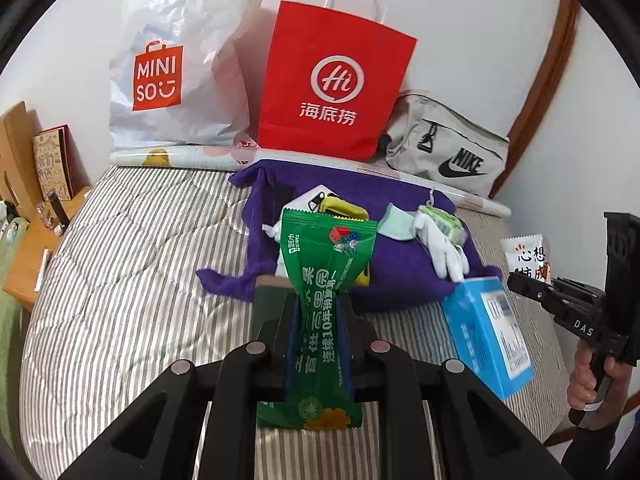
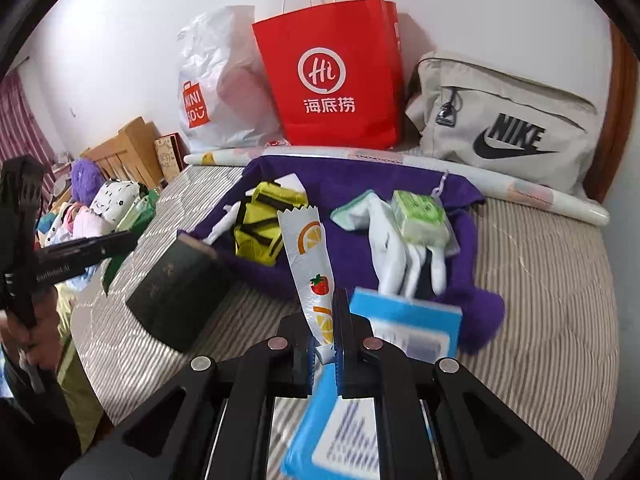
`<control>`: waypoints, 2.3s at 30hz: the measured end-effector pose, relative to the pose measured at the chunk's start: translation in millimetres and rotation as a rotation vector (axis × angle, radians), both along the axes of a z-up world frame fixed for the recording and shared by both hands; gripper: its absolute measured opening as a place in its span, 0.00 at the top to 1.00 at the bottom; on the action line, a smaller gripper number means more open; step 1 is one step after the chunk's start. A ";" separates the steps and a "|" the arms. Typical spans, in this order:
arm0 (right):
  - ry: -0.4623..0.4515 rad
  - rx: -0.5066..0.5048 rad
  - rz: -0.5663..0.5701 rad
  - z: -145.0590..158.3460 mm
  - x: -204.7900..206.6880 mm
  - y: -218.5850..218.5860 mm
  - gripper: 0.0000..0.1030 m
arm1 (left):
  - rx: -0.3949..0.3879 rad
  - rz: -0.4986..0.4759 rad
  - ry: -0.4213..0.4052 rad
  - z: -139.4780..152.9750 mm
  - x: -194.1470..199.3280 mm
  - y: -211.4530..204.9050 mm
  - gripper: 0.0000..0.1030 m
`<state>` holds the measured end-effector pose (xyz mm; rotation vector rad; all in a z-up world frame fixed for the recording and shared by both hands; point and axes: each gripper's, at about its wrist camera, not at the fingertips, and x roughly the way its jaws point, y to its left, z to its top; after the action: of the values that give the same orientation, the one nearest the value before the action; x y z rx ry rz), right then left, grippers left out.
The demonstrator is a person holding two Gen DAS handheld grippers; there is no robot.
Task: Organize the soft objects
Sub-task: 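Carry the snack bar with the left tool while the right tool carries the packet over the towel, then lower and open both tools to set the snack bar and packet on the towel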
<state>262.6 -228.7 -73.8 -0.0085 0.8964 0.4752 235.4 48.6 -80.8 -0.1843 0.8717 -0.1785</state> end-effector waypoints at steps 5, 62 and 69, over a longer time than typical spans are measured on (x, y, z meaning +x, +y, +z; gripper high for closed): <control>0.057 -0.019 0.022 -8.9 35.8 17.9 0.93 | 0.003 -0.005 0.004 -0.8 20.9 1.3 0.83; 0.091 -0.154 -0.092 -21.9 68.8 3.9 0.55 | 0.091 -0.086 0.100 -14.6 108.8 -42.8 0.42; 0.018 -0.116 -0.170 11.7 21.3 -4.9 0.41 | 0.132 -0.069 0.045 19.3 53.4 -44.9 0.42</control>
<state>283.9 -233.6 -62.1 -0.0336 0.9323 0.2652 288.8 3.7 -61.5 -0.0348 0.9319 -0.1809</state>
